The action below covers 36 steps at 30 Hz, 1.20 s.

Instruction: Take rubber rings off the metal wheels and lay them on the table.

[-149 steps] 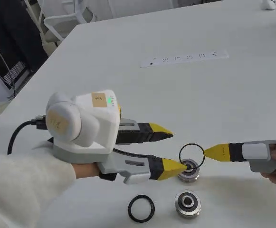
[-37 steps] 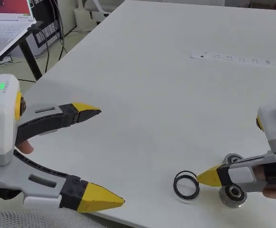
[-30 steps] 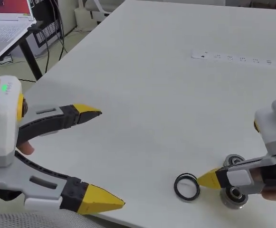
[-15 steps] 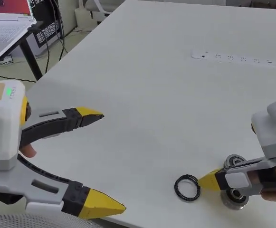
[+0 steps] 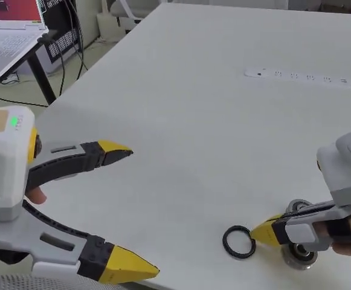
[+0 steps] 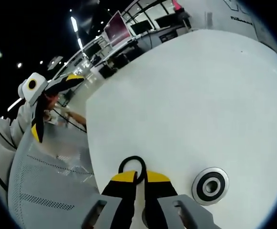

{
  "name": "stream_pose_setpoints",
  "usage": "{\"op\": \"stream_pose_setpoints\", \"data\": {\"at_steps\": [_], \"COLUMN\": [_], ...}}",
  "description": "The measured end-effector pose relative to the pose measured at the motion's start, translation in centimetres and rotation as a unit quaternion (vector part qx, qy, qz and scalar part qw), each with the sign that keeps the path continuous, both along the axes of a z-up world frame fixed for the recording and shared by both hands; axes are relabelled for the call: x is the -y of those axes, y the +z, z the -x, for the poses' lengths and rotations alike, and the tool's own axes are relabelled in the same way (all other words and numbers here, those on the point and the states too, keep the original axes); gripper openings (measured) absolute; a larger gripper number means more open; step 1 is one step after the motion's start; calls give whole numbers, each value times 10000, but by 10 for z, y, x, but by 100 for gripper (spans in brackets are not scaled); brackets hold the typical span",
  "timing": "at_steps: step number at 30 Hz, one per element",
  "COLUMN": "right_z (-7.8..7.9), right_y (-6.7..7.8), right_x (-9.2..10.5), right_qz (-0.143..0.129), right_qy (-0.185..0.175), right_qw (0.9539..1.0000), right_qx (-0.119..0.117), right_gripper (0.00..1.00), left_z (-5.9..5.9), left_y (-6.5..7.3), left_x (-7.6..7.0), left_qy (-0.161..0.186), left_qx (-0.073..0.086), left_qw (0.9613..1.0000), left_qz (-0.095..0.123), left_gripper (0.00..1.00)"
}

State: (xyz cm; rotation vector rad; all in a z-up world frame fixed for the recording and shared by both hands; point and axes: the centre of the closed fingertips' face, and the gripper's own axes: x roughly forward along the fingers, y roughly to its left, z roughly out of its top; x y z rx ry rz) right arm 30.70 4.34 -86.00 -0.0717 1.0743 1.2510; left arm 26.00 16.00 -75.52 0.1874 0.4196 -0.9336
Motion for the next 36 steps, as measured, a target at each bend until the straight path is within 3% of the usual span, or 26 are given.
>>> {"op": "stream_pose_setpoints", "data": {"at_steps": [13, 15, 18, 23, 36], "right_z": [-4, -4, 0, 0, 3], "right_y": [21, 27, 37, 48, 89], "right_x": [3, 3, 0, 5, 16], "right_qz": [-171, -255, -504, -555, -1135], "right_qy": [-24, -10, -75, -24, -244], "right_qw": [9994, 9991, 9984, 9972, 9901], "right_qx": [287, 352, 237, 508, 783], "right_gripper": [13, 16, 22, 28, 48], "left_z": [1, 1, 1, 0, -1], "left_y": [4, 5, 5, 5, 2], "left_x": [1, 1, 2, 5, 8], "left_qy": [20, 23, 30, 5, -68], "left_qx": [54, 54, 60, 52, 21], "left_qw": [10000, 10000, 10000, 10000, 10000], "left_qz": [-42, -45, -43, -40, -62], "left_gripper": [100, 100, 100, 100, 100]}}
